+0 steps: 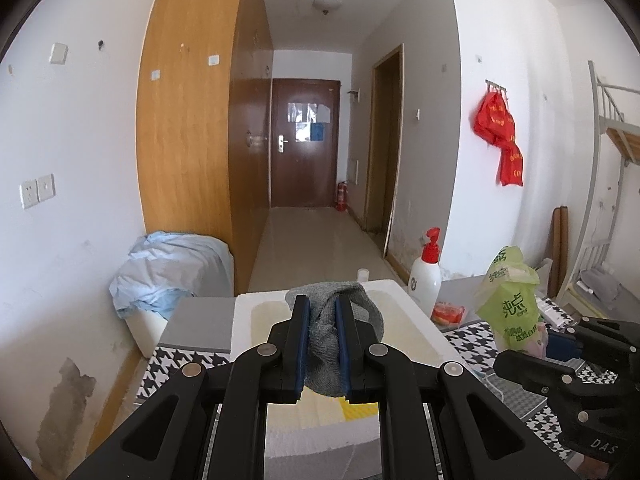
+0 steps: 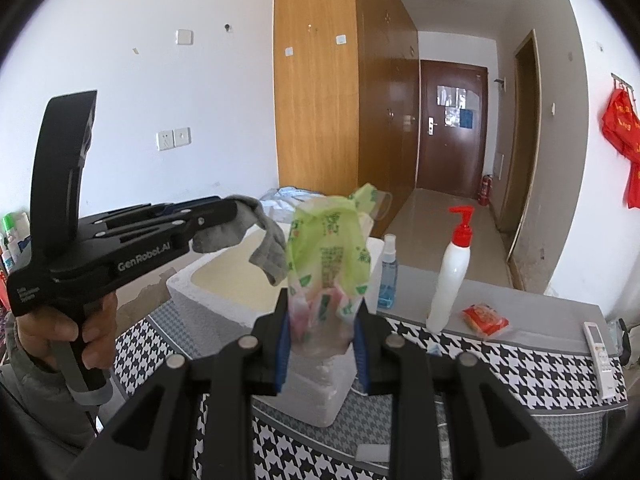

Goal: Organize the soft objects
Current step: 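Open the left tool to drop the grey cloth into the foam box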

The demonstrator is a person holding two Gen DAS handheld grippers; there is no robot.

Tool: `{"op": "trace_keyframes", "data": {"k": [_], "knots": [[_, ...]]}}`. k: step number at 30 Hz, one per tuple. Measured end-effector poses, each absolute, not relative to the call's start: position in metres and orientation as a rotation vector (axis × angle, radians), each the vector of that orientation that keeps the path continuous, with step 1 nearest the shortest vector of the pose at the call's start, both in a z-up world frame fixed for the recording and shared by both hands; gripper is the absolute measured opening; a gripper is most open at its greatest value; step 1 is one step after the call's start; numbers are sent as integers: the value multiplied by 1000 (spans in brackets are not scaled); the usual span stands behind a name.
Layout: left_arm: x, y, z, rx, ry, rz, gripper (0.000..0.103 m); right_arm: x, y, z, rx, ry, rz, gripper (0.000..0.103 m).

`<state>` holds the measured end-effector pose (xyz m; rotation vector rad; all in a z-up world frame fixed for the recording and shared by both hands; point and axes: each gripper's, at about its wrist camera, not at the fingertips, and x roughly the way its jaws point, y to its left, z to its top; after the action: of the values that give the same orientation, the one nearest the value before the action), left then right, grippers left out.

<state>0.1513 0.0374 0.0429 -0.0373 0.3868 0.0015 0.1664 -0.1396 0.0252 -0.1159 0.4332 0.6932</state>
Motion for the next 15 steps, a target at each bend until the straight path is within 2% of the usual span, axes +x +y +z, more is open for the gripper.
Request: {"op": "trace_keyframes", "data": {"k": [6, 9, 11, 13, 14, 15], "knots": [[158, 42, 36, -46, 414, -13, 14, 171, -136, 23, -116, 446, 683, 31], [163, 44, 33, -43, 426, -17, 17, 173, -134, 22, -116, 449, 678, 31], [166, 44, 31, -46, 441, -23, 25, 174, -133, 22, -116, 452, 674, 31], [166, 47, 29, -48, 445, -17, 50, 175, -132, 21, -116, 456, 670, 31], [166, 48, 29, -54, 442, -13, 57, 175, -132, 21, -118, 458, 668, 31], [165, 49, 29, -59, 436, -11, 69, 176, -132, 20, -118, 458, 666, 31]]}}
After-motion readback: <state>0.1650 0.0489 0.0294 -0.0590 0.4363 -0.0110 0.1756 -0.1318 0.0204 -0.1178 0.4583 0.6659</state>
